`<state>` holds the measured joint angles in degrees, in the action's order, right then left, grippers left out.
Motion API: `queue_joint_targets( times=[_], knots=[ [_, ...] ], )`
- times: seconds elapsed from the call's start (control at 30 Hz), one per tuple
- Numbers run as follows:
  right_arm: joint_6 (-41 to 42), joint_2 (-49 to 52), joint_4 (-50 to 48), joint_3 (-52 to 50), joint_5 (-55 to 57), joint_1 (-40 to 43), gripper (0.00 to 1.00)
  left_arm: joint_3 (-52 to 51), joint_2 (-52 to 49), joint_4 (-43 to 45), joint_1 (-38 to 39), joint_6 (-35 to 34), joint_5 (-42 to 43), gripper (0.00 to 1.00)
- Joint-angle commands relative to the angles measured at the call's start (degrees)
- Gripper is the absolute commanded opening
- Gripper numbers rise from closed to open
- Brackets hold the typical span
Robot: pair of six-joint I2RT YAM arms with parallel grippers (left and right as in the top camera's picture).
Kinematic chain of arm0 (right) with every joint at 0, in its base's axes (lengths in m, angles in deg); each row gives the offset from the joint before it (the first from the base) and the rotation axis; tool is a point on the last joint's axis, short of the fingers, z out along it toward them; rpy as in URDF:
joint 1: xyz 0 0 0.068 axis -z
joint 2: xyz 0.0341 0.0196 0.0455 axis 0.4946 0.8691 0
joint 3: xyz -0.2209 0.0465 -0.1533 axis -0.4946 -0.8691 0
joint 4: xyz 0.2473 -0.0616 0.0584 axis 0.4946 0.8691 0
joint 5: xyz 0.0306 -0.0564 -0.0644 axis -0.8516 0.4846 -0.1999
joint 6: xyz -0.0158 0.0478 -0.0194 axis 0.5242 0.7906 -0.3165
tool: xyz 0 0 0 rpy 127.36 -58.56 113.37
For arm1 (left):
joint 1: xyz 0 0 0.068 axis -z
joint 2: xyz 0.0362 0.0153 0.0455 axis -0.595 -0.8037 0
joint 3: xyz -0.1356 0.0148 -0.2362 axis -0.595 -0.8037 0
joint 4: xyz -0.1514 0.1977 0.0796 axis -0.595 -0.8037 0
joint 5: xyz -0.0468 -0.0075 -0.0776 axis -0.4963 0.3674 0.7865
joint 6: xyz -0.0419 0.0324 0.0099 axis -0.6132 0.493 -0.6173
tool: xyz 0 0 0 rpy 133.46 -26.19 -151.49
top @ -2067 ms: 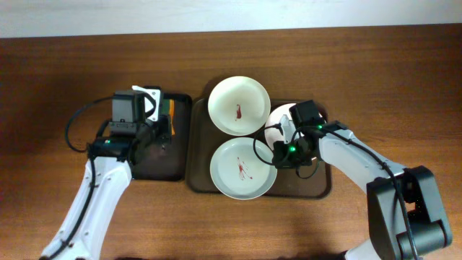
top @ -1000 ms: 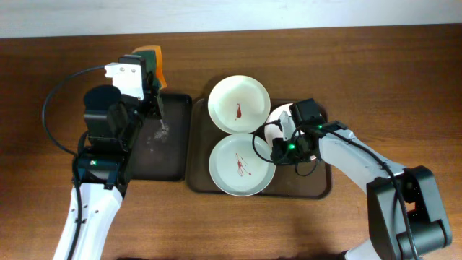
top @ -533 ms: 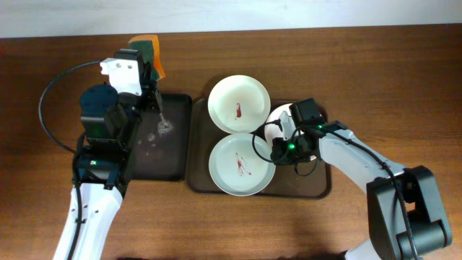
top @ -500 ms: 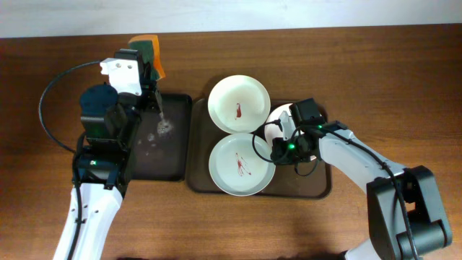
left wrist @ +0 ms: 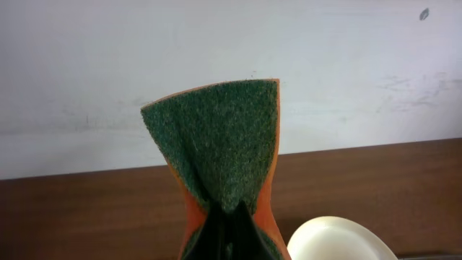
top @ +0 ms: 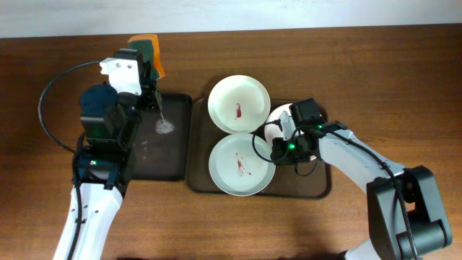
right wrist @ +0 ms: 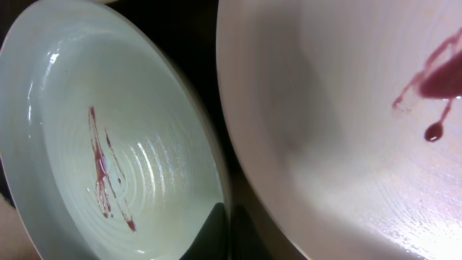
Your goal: Clean dirty plates on tray and stack at the side
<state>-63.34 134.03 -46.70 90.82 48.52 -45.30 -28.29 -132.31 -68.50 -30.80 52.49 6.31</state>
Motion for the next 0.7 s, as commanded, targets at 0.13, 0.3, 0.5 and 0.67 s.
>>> queue_joint_targets(
  times=[0.13,0.3,0.5,0.67],
  knots=[
    [0.04,0.35,-0.22,0.83,-0.72,-0.46,0.04,0.5,-0.52,-6.91,0.15,-0.31,0.2,0.0],
    [0.07,0.35,-0.2,0.83,-0.72,-0.46,0.04,0.48,-4.2,-18.14,0.15,-0.33,0.2,0.0],
    [0.07,0.35,-0.17,0.83,-0.72,-0.46,0.04,0.46,-11.28,-28.2,0.15,-0.33,0.2,0.0],
    [0.07,0.35,-0.17,0.83,-0.72,-0.46,0.04,0.46,-18.78,-33.64,0.15,-0.33,0.28,0.0]
  ],
)
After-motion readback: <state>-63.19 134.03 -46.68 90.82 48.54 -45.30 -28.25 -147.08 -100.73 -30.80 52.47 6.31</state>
